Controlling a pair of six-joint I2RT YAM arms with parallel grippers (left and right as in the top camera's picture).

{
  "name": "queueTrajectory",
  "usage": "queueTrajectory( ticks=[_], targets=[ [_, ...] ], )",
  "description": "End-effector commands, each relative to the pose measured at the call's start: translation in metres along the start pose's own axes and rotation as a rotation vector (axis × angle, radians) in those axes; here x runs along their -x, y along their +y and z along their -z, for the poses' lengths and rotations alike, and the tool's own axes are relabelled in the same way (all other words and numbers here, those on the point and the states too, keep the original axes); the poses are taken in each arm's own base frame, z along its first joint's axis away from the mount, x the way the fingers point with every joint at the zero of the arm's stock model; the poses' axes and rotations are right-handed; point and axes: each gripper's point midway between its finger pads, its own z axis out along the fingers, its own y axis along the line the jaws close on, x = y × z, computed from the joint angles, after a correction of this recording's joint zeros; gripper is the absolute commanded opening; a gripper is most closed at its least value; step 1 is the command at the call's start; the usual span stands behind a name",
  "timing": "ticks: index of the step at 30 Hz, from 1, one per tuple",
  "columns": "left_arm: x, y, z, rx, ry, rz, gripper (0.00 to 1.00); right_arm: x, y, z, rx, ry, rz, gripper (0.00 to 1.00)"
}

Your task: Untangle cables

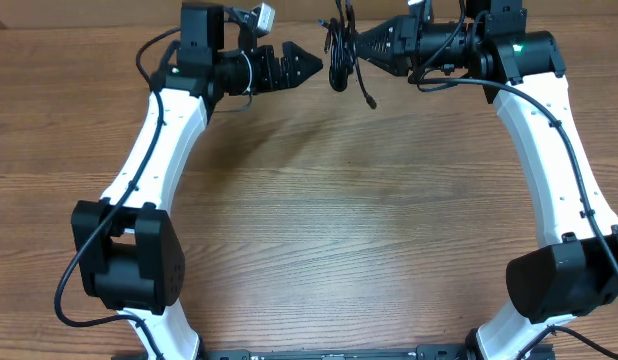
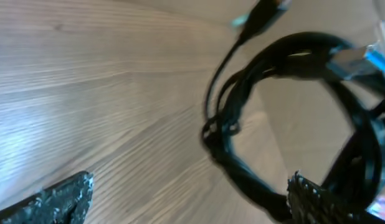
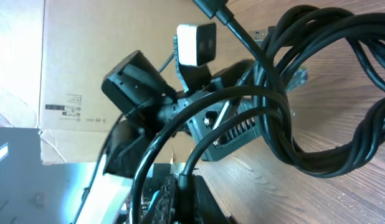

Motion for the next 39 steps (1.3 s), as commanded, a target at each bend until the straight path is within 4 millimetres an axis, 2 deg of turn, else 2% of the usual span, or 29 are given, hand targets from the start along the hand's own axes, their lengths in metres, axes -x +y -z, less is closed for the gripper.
queueTrajectory(
  ticks=[1,7,14,25,28,30,32,33,39],
  targets=[
    [0.001,-0.033,0.002,-0.154,0.003,0.031,0.99,-0.005,0.028,0.009,0.046,0.000,0.063,0.04],
    [0.008,-0.049,0.000,-0.222,-0.024,-0.025,1.00,-0.005,0.028,0.009,0.045,0.000,0.063,0.04],
    [0.000,-0.066,-0.014,-0.254,-0.009,-0.068,1.00,-0.005,0.028,0.009,0.046,0.001,0.063,0.04],
    [-0.013,-0.057,-0.023,-0.247,0.012,-0.049,1.00,-0.005,0.028,0.009,0.046,0.001,0.063,0.04],
    [-0.013,-0.056,-0.024,-0.246,0.013,-0.047,0.96,-0.005,0.028,0.009,0.046,0.001,0.062,0.04],
    [-0.013,-0.057,-0.024,-0.246,0.013,-0.048,0.83,-0.005,0.028,0.009,0.046,0.001,0.063,0.04],
    [-0.012,-0.057,-0.024,-0.249,0.010,-0.053,0.49,-0.005,0.028,0.009,0.045,0.000,0.062,0.04],
    [-0.011,-0.058,-0.024,-0.251,0.006,-0.056,0.39,-0.005,0.028,0.009,0.045,0.000,0.062,0.04],
    [-0.004,-0.063,-0.022,-0.269,-0.017,-0.060,0.13,-0.005,0.028,0.009,0.045,0.000,0.062,0.04]
  ],
)
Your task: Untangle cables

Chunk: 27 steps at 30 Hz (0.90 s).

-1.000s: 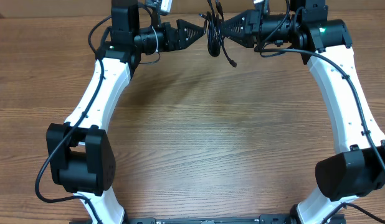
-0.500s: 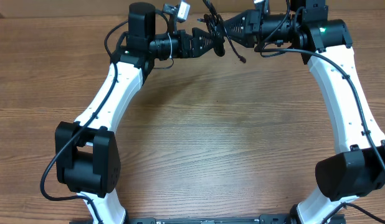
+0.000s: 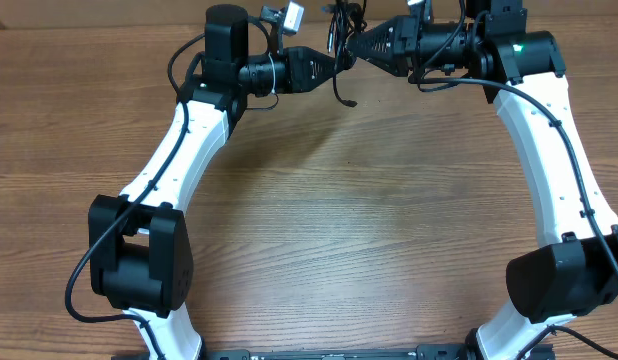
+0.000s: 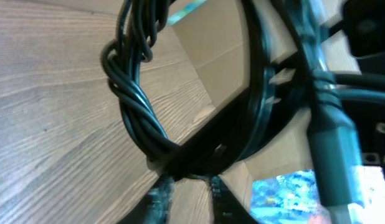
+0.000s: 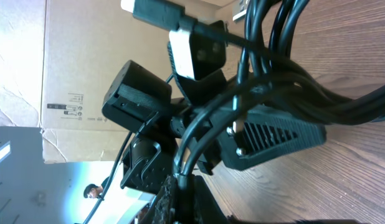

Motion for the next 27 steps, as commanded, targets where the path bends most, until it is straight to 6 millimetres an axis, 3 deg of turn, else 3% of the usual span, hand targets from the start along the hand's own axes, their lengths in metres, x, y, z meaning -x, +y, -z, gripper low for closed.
queueTrajectory(
  ticks=[1,5,18,27],
  targets=[
    [0.005,-0.009,0.003,-0.013,-0.016,-0.011,0.11,-0.004,0.027,0.009,0.042,-0.002,0.064,0.04],
    [0.005,-0.013,0.000,-0.025,-0.018,-0.022,0.04,-0.005,0.027,0.009,0.042,-0.002,0.064,0.04],
    [0.007,-0.011,0.004,-0.023,-0.022,-0.019,0.05,-0.004,0.027,0.009,0.041,-0.003,0.069,0.04],
    [0.019,0.000,0.039,-0.057,-0.033,-0.007,0.04,0.004,0.020,0.021,0.028,-0.031,0.055,0.04]
  ],
)
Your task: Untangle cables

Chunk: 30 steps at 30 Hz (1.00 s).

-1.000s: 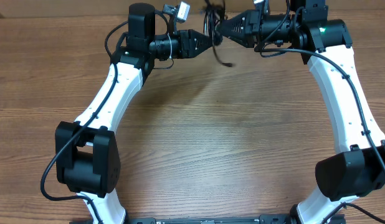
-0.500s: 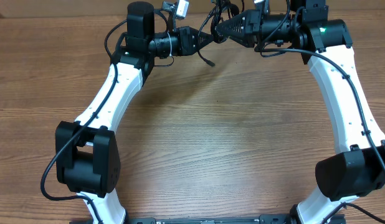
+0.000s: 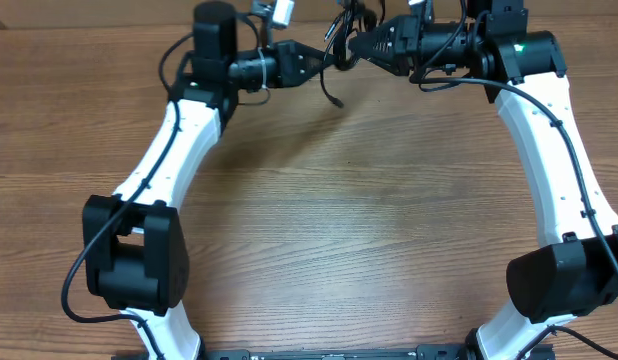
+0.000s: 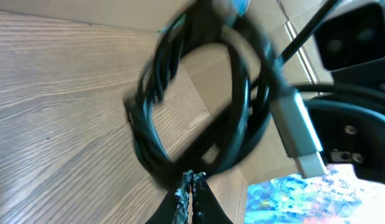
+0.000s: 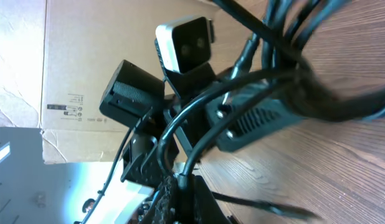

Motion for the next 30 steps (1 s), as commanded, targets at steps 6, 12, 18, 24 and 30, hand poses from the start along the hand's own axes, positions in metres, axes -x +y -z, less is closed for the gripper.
queueTrajectory(
  ticks=[6,12,18,24,30],
  targets=[
    [0.017,0.007,0.046,-0.032,-0.030,0.009,0.05,0.002,0.012,0.026,0.009,-0.030,0.029,0.04],
    [0.017,0.006,0.045,-0.032,-0.028,0.010,0.05,0.002,0.012,0.026,0.009,-0.028,0.028,0.04],
    [0.015,0.005,0.042,-0.036,-0.023,0.009,0.31,0.002,0.012,0.026,0.009,-0.028,0.028,0.04],
    [0.015,0.004,0.042,-0.037,-0.023,0.007,0.72,-0.003,0.013,0.021,0.010,-0.011,0.021,0.04],
    [0.016,0.002,0.040,-0.043,-0.023,-0.008,0.84,-0.010,0.018,0.014,0.023,0.015,0.027,0.04]
  ],
)
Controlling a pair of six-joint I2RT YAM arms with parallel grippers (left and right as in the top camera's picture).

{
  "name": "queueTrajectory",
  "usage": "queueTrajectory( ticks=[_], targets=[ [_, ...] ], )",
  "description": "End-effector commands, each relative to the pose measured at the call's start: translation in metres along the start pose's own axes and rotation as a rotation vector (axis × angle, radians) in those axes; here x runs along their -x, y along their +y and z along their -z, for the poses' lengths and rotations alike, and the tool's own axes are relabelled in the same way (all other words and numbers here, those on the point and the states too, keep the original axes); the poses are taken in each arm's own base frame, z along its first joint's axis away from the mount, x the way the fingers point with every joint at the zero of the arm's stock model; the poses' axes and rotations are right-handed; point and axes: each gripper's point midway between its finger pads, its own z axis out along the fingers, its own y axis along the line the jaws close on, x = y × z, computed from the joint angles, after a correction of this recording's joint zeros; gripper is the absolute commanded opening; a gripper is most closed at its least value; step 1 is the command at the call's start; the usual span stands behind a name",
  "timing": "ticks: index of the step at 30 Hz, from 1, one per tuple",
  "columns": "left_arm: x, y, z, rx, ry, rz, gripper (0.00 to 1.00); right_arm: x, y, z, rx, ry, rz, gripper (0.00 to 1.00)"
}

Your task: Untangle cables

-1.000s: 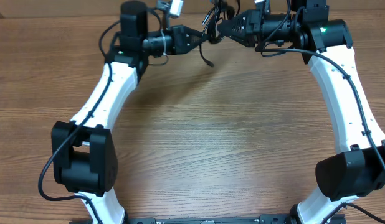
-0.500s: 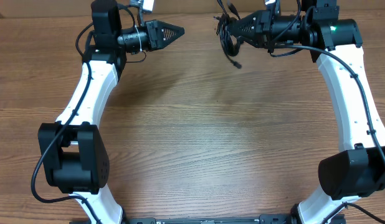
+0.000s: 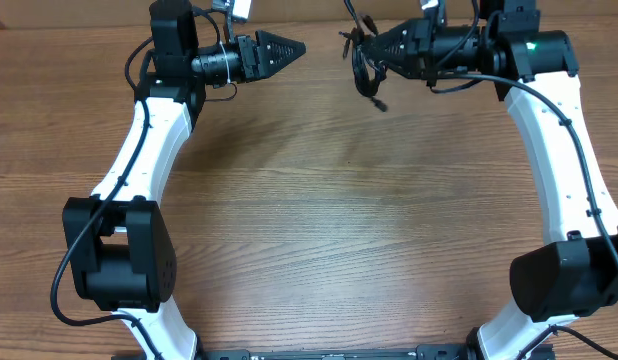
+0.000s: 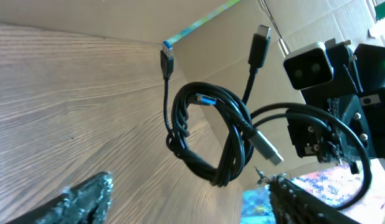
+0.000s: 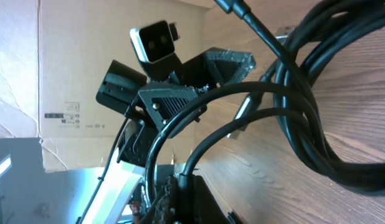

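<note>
A black cable bundle (image 3: 367, 62) hangs in the air above the table's far edge, coiled and twisted, with loose plug ends dangling. My right gripper (image 3: 361, 47) is shut on strands of it; in the right wrist view two strands run into the closed fingers (image 5: 180, 183) and the coil (image 5: 317, 124) loops beyond. My left gripper (image 3: 294, 46) stands open to the left of the bundle, apart from it. From the left wrist its fingers spread wide (image 4: 189, 185), and the bundle (image 4: 211, 140) with a silver plug (image 4: 267, 149) hangs ahead.
The wooden table (image 3: 309, 220) lies under both arms. A cardboard box (image 4: 292, 25) stands behind the table's far edge, close behind the hanging bundle.
My left gripper was shut at the bundle's lower loop; it is now open and has moved left, clear of the cables. The right gripper still holds the bundle, shifted slightly right.
First my left gripper stood open just left of the bundle held by the right gripper. Then it was shut on the bundle's loop. It stayed shut there, a little further left. Now it is open and apart, with the bundle hanging from the right gripper alone.
</note>
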Motion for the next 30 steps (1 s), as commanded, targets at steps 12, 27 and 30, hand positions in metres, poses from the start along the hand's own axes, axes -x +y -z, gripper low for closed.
queueTrajectory(
  ticks=[12,27,30],
  targets=[
    [0.010,-0.022,-0.003,-0.048,-0.026,-0.090,0.99,-0.017,0.032,0.005,0.071,0.046,0.057,0.04],
    [-0.004,-0.008,-0.023,0.040,-0.013,-0.063,1.00,-0.034,0.058,0.007,0.213,0.148,0.112,0.04],
    [-0.010,-0.007,-0.030,0.042,0.004,-0.075,1.00,-0.035,0.071,0.010,0.267,0.175,0.122,0.04]
  ],
)
